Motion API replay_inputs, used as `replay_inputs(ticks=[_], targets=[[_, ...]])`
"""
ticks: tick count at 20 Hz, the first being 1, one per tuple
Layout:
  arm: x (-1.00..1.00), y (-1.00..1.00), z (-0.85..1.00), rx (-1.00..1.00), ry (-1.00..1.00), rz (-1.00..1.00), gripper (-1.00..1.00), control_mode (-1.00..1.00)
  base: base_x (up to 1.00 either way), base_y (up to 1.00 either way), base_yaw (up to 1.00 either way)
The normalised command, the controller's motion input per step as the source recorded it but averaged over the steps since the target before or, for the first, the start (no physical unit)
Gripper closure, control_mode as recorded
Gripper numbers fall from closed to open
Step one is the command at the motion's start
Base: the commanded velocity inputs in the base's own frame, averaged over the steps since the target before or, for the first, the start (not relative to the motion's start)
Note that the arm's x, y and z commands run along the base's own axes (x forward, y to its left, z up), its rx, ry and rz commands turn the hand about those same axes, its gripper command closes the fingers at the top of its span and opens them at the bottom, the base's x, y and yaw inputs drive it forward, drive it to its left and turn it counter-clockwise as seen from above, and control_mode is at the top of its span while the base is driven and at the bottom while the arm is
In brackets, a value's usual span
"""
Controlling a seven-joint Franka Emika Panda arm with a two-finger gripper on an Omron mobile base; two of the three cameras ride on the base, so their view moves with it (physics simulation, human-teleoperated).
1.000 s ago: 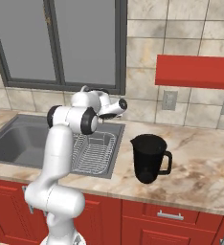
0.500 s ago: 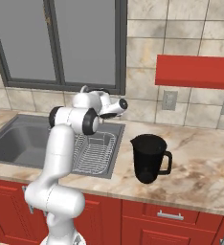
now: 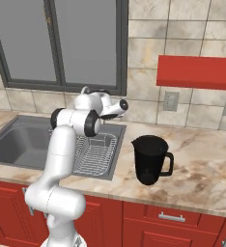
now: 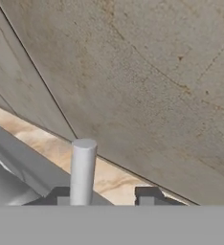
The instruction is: Turn on the sink faucet and place the jug under the water for a few seconds to fill it up.
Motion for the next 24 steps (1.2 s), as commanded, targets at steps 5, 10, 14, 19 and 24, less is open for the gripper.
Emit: replay_inputs(ticks=[5,10,14,19,24], targets=[[0.18,0.00,0.00,0.01,0.00,-0.08,1.00,-1.00,0.00,0.00,0.00],[0.13,0.00,-0.01,0.02,0.00,-0.10,1.00,-1.00,0.00,0.00,0.00],[0.06,-0.37,-0.11,0.06,0.00,-0.10,1.00,-1.00,0.00,0.00,0.00],[0.11,-0.55,-0.19,0.08,0.00,-0.10,1.00,-1.00,0.00,0.00,0.00],[0.13,-0.61,-0.26,0.08,0.04,-0.09,1.00,-1.00,0.00,0.00,0.00]])
